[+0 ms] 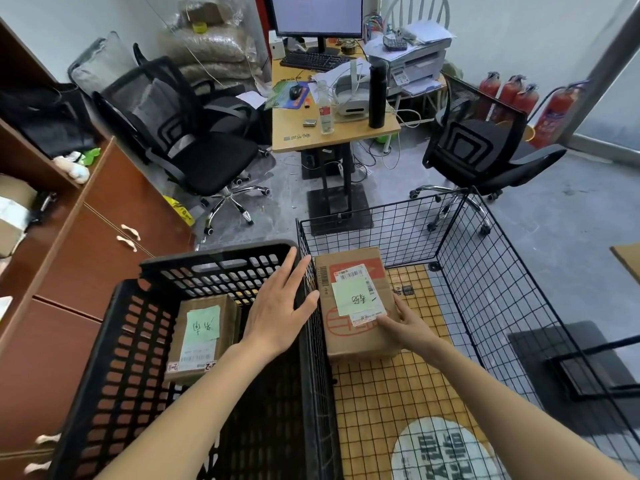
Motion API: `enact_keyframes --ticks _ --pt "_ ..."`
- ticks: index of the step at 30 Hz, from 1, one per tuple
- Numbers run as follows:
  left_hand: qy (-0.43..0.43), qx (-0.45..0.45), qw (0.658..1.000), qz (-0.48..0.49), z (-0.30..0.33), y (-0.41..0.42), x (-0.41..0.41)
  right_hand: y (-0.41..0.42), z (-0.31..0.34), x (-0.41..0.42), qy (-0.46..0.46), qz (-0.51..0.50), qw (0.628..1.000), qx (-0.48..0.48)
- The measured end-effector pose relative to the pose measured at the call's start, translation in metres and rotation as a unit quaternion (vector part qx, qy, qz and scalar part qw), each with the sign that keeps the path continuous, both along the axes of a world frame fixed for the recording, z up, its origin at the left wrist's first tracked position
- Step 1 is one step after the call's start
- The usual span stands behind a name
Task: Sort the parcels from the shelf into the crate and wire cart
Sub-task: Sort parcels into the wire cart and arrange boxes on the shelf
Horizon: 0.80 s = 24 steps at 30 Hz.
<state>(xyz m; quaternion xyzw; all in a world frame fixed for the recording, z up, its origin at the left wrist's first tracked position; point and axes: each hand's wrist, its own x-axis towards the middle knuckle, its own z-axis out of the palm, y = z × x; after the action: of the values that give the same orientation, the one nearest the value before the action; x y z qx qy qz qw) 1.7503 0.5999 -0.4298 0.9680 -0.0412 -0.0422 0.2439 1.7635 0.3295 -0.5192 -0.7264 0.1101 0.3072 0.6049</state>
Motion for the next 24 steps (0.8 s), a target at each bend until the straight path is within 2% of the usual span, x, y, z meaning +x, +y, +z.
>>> enact_keyframes --ticks 7,14,16,19,24 --pt "0.01 0.016 1.0 -0.012 0.034 0.0 -0.009 -0.013 0.053 -0.023 -0.062 0.015 0.992 -0.108" --pt "-0.04 -0.014 0.995 -0.085 0.113 0.003 -0.031 -0.008 0.171 -0.074 -0.141 -0.021 0.967 -0.21" --pt "-0.062 -0.01 0.99 -0.123 0.138 0.006 -0.048 0.002 0.206 -0.107 -0.169 -0.041 0.956 -0.235" --pt "-0.093 -0.031 0.979 -0.176 0.175 0.01 -0.085 0.02 0.254 -0.171 -0.198 -0.084 0.922 -0.323" --pt "-0.128 -0.044 0.951 -0.277 0.231 0.005 -0.163 0.041 0.329 -0.293 -0.182 -0.104 0.872 -0.443"
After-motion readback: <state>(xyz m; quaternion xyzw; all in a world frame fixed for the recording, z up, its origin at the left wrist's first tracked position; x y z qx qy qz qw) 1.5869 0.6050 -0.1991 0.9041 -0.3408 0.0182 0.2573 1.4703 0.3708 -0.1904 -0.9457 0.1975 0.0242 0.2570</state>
